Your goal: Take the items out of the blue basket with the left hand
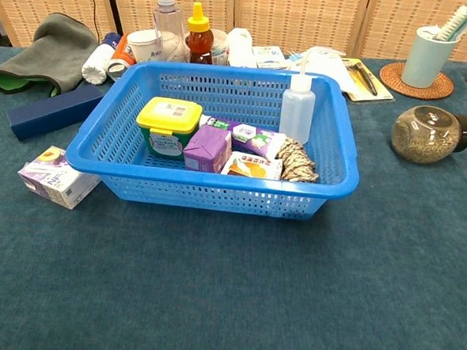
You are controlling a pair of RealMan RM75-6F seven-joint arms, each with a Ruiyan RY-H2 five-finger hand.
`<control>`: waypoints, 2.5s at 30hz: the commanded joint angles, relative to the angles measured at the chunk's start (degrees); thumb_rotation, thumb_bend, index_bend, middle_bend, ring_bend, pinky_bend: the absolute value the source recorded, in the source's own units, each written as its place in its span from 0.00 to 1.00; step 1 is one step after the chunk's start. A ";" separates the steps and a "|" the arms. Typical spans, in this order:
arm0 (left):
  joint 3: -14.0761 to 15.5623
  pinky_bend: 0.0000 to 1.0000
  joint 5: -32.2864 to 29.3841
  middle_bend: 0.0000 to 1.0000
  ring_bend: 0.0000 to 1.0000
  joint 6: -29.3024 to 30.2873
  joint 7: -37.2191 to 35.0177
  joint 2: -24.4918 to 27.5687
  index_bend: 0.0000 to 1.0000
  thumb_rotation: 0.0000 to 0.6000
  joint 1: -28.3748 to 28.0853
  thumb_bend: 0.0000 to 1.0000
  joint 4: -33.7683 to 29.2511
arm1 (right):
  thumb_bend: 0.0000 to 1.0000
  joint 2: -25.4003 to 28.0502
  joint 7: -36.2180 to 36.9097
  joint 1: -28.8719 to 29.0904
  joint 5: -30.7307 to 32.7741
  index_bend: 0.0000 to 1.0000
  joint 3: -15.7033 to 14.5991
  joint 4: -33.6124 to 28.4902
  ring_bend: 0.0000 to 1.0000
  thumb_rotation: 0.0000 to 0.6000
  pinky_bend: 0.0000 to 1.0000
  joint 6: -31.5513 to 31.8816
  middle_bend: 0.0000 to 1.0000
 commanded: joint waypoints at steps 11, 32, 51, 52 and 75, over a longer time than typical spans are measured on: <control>-0.83 0.00 2.06 0.00 0.00 -4.22 1.82 1.91 0.00 1.00 -3.75 0.07 -3.92 | 0.00 0.58 1.38 0.68 0.79 0.00 0.17 -0.64 0.00 1.00 0.00 -1.58 0.00; -13.01 0.00 -11.12 0.00 0.00 -32.69 14.89 1.63 0.00 1.00 -26.71 0.07 -18.30 | 0.00 1.40 4.43 2.46 6.63 0.00 1.97 -0.53 0.00 1.00 0.00 -6.00 0.00; -17.21 0.00 -50.11 0.00 0.00 -43.53 45.05 -15.87 0.00 1.00 -50.88 0.07 -16.38 | 0.00 3.73 8.88 4.53 14.82 0.00 3.72 -0.75 0.00 1.00 0.00 -13.02 0.00; -16.99 0.00 -51.51 0.00 0.00 -43.18 45.96 -16.76 0.00 1.00 -51.88 0.07 -15.87 | 0.00 3.75 8.89 4.56 14.91 0.00 3.72 -0.77 0.00 1.00 0.00 -13.12 0.00; -12.89 0.00 -62.98 0.05 0.00 -39.59 48.26 -26.67 0.10 1.00 -60.86 0.07 -4.88 | 0.00 4.16 10.06 4.77 16.11 0.00 4.02 -0.76 0.00 1.00 0.00 -13.92 0.00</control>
